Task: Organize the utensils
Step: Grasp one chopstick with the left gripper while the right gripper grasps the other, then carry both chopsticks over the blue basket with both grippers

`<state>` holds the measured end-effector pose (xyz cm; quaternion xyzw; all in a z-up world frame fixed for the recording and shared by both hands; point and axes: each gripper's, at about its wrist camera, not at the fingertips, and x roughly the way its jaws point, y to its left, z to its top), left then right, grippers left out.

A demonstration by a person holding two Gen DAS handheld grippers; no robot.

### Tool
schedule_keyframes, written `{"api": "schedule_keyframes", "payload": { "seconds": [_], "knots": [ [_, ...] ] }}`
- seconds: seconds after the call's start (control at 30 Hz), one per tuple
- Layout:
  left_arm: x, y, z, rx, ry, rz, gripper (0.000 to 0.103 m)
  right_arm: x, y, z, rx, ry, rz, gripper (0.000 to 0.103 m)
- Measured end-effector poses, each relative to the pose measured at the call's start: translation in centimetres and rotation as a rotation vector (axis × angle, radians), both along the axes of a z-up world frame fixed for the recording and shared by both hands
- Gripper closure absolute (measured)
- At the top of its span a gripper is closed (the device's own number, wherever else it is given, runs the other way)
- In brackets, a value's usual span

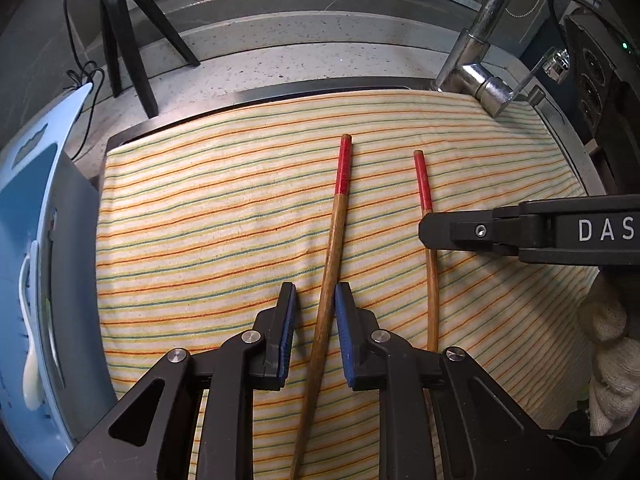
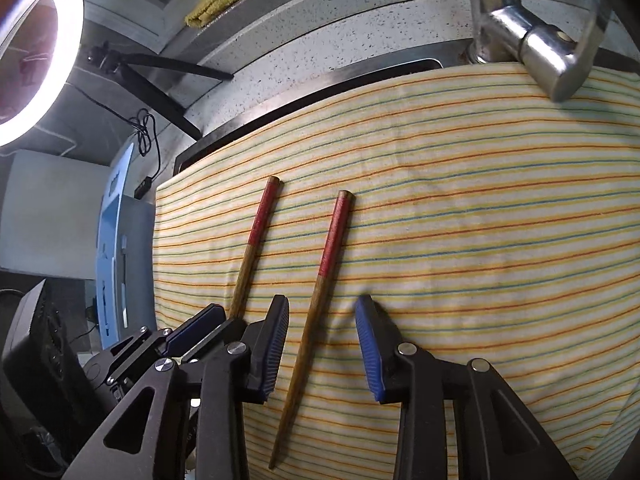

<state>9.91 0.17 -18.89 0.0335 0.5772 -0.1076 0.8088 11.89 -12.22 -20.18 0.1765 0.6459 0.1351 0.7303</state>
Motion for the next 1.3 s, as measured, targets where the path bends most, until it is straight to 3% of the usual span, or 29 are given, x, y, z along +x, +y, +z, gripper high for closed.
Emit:
{"api": "schedule_keyframes", "payload": {
  "seconds": [0.13, 0.27, 0.5, 0.83, 0.97, 1.17, 1.3],
  "knots": [
    [0.7, -0.4, -0.2, 0.007, -0.006, -0.03, 0.085, 0.3, 1.5, -0.3, -0.053, 0.0, 0.023, 0.075],
    [1.0, 0.1, -0.2, -0.016, -0.013, -0.029, 0.092, 0.4, 1.9, -0.3, -0.117, -0.034, 0.031, 0.09],
    [0.3, 2.0, -0.2, -0.1, -0.001, 0.024, 0.097, 0.1, 0.9, -0.4, -0.084, -0.037, 0.019, 0.096],
    [-2.5, 3.3, 0.0, -0.15, -0.003, 0.106, 0.097, -1.3, -0.8, -0.8, 0.02, -0.016, -0.018, 0.096],
    [-3.6, 3.3, 0.1, -0.123, -0.007, 0.105, 0.097, -1.6, -1.4, -0.8, 0.032, -0.018, -0.018, 0.096],
    [-3.2, 1.7, 0.0, -0.024, -0.02, 0.044, 0.097, -1.5, -0.8, -0.7, 0.024, -0.03, 0.001, 0.097],
    [-3.1, 3.1, 0.3, -0.136, 0.0, 0.119, 0.097, -1.6, -0.9, -0.4, 0.054, -0.03, -0.007, 0.097]
  ]
}}
